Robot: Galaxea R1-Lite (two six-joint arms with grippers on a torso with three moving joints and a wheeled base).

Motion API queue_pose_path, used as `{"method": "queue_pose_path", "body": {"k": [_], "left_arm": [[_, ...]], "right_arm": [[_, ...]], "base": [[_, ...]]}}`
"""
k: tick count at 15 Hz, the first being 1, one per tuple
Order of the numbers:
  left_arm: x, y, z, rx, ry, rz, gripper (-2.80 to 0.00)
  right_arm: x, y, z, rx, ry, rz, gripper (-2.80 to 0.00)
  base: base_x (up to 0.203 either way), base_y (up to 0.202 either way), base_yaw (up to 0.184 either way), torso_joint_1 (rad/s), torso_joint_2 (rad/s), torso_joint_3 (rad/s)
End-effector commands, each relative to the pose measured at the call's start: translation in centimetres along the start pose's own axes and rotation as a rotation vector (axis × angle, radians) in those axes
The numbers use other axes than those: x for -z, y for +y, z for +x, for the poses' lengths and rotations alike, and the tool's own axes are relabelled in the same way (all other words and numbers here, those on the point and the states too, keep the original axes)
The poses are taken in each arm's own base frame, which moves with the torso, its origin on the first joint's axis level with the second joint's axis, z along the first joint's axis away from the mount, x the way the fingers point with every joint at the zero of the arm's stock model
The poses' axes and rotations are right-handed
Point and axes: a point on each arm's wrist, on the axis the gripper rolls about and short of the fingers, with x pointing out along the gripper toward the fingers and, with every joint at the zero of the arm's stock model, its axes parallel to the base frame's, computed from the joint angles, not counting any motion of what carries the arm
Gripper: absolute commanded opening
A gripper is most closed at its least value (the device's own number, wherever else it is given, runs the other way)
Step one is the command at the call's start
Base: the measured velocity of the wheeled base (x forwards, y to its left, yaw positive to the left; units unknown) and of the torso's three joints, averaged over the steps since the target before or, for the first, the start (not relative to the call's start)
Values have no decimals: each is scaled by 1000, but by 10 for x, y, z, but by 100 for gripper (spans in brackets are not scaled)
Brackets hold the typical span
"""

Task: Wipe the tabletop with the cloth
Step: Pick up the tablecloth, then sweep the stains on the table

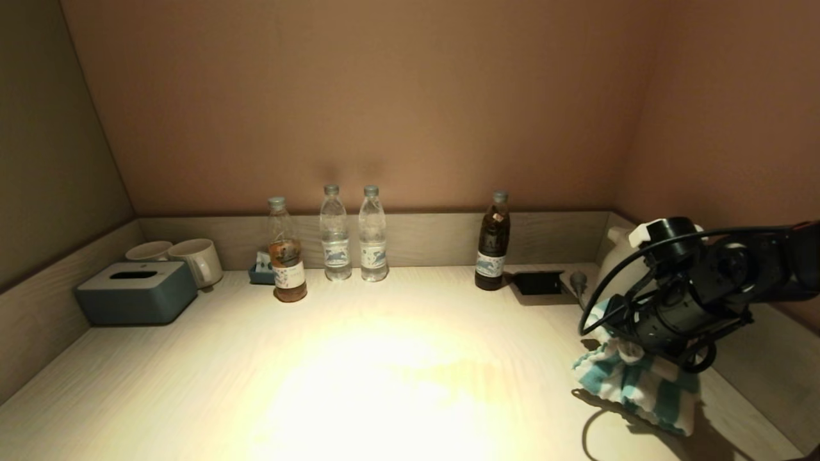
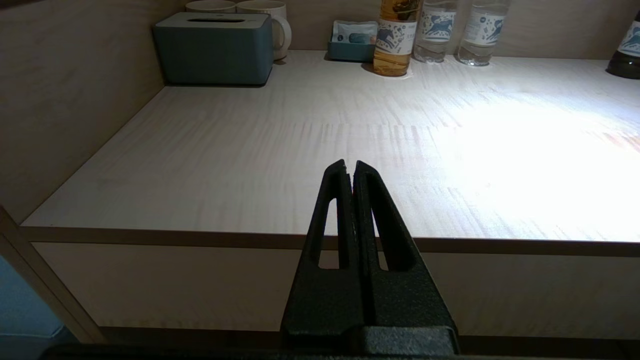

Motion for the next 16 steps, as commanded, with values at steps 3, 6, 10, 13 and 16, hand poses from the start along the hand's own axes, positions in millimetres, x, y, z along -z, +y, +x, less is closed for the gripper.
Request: {"method": "queue_pose_path", "body": {"k": [3, 6, 10, 13, 16], "left_arm": [[0, 0, 0, -1, 2, -1, -280], [0, 0, 0, -1, 2, -1, -280], [0, 0, 0, -1, 2, -1, -280], [0, 0, 0, -1, 2, -1, -280], [0, 0, 0, -1, 2, -1, -280]], "right_arm": [[1, 5, -12, -43, -53, -18, -280], [0, 6, -17, -61, -77, -34, -280], [7, 22, -21, -111, -96, -86, -280], [18, 30, -33, -150, -100, -117, -280], [33, 40, -39, -185, -80, -147, -280]], "base": [[0, 0, 0, 0, 0, 0], [0, 0, 0, 0, 0, 0], [0, 0, 0, 0, 0, 0], [0, 0, 0, 0, 0, 0], [0, 0, 0, 0, 0, 0]]}}
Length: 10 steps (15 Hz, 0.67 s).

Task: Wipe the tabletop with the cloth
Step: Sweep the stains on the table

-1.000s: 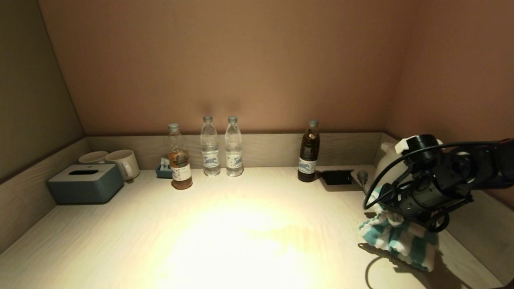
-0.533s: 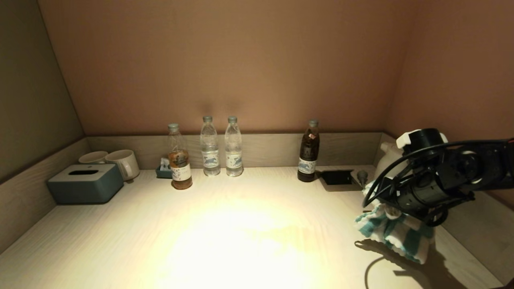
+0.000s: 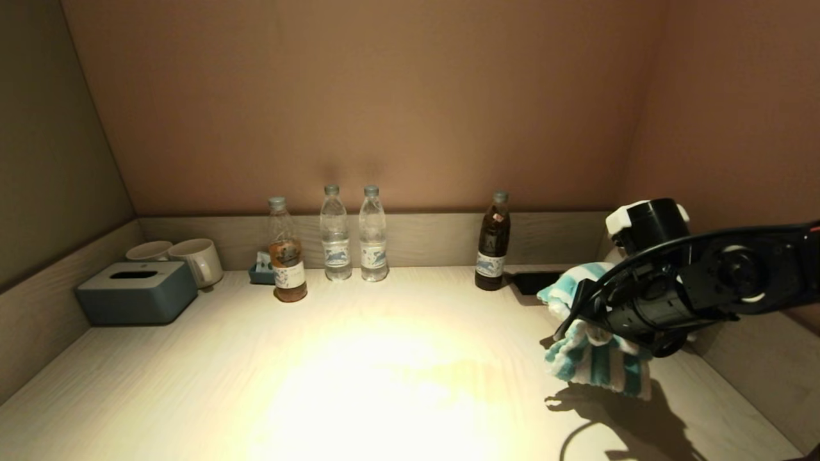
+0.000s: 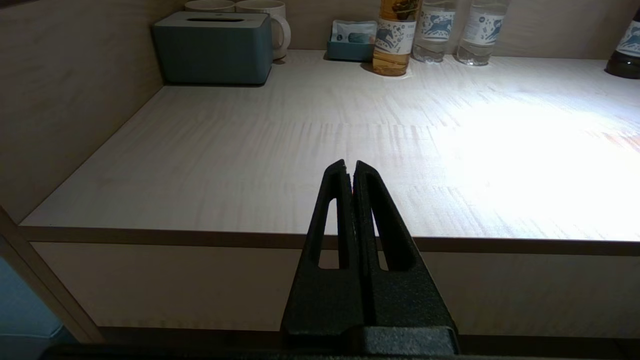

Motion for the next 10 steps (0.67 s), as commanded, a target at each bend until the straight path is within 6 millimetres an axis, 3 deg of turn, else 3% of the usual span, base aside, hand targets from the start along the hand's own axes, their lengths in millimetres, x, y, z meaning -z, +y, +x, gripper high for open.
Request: {"method": "queue_pose_path", "body": {"k": [1, 10], "left_arm": [[0, 0, 0, -1, 2, 0, -280], [0, 0, 0, -1, 2, 0, -280]], "right_arm": [[6, 5, -6, -21, 2, -7, -280], [10, -2, -5, -101, -6, -10, -280]], "base": [[0, 0, 0, 0, 0, 0], [0, 0, 0, 0, 0, 0]]}}
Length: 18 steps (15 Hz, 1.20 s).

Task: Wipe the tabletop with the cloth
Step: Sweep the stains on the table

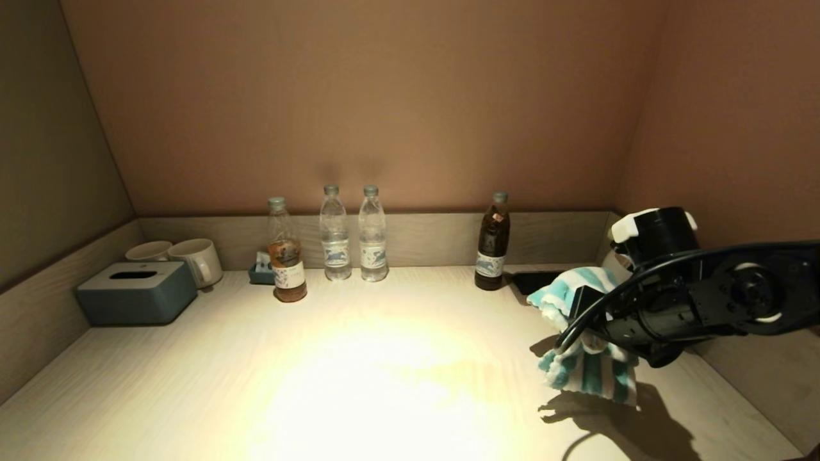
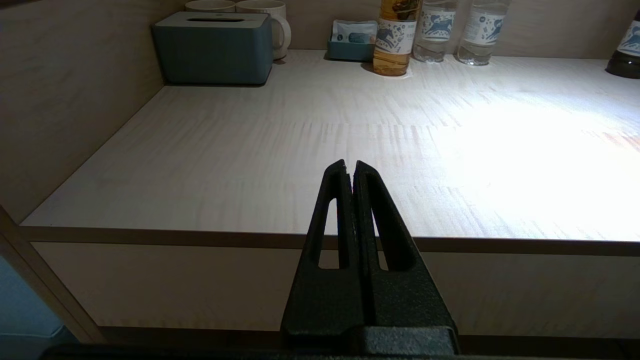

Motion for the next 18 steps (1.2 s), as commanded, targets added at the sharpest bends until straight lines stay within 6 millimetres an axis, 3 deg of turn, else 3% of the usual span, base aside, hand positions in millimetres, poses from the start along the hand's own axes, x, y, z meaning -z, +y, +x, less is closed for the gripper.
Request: {"method": "queue_pose_path", "body": {"k": [1, 5, 9, 13, 16, 18], "left_arm": [[0, 0, 0, -1, 2, -1, -280], [0, 0, 0, -1, 2, -1, -280], [0, 0, 0, -1, 2, -1, -280], [0, 0, 0, -1, 2, -1, -280], [0, 0, 0, -1, 2, -1, -280], [0, 0, 0, -1, 2, -1, -280]], "right_arm": [[-3, 2, 1, -23, -27, -12, -280], [-16, 16, 13, -105, -115, -83, -280], [-38, 30, 43, -118, -133, -119, -280], [-57, 37, 93, -108, -119, -130, -280], [-64, 28, 126, -78, -110, -177, -280], [-71, 28, 134, -82, -135, -200, -280]], "base": [[0, 0, 0, 0, 0, 0], [0, 0, 0, 0, 0, 0], [0, 0, 0, 0, 0, 0], [0, 0, 0, 0, 0, 0], [0, 0, 0, 0, 0, 0], [0, 0, 0, 0, 0, 0]]}}
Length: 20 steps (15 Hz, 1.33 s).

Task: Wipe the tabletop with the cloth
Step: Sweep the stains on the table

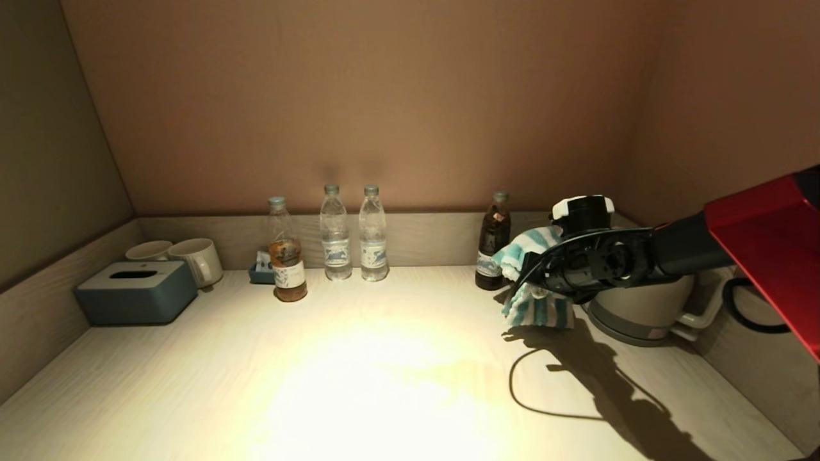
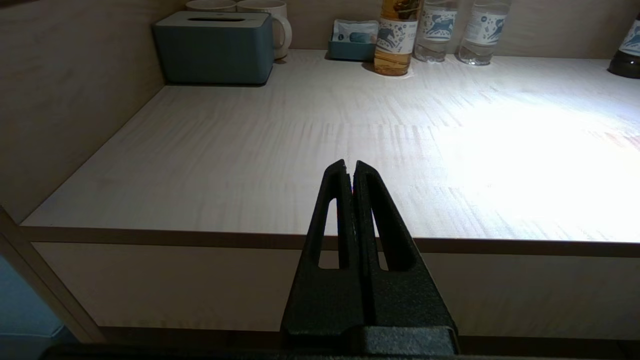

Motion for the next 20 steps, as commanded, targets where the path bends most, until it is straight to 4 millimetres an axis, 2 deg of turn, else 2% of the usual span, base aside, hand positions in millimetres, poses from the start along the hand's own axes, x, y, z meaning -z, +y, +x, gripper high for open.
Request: {"method": "queue_pose_path", "body": {"k": [1, 6, 10, 12, 15, 20], "left_arm": [[0, 0, 0, 0, 2, -1, -280], [0, 0, 0, 0, 2, -1, -280], [0, 0, 0, 0, 2, -1, -280], [0, 0, 0, 0, 2, -1, -280], [0, 0, 0, 0, 2, -1, -280], [0, 0, 0, 0, 2, -1, -280]], "right_arm": [[1, -4, 24, -1, -7, -42, -280], [10, 6, 34, -25, 20, -90, -280], [43, 17, 61, -32, 114, -131, -280], [48, 21, 64, -38, 124, -138, -280], [67, 38, 77, -53, 167, -180, -280], [82, 47, 87, -54, 192, -246, -280]], "base": [[0, 0, 0, 0, 0, 0], [0, 0, 0, 0, 0, 0], [0, 0, 0, 0, 0, 0], [0, 0, 0, 0, 0, 0], [0, 0, 0, 0, 0, 0], [0, 0, 0, 0, 0, 0]]}}
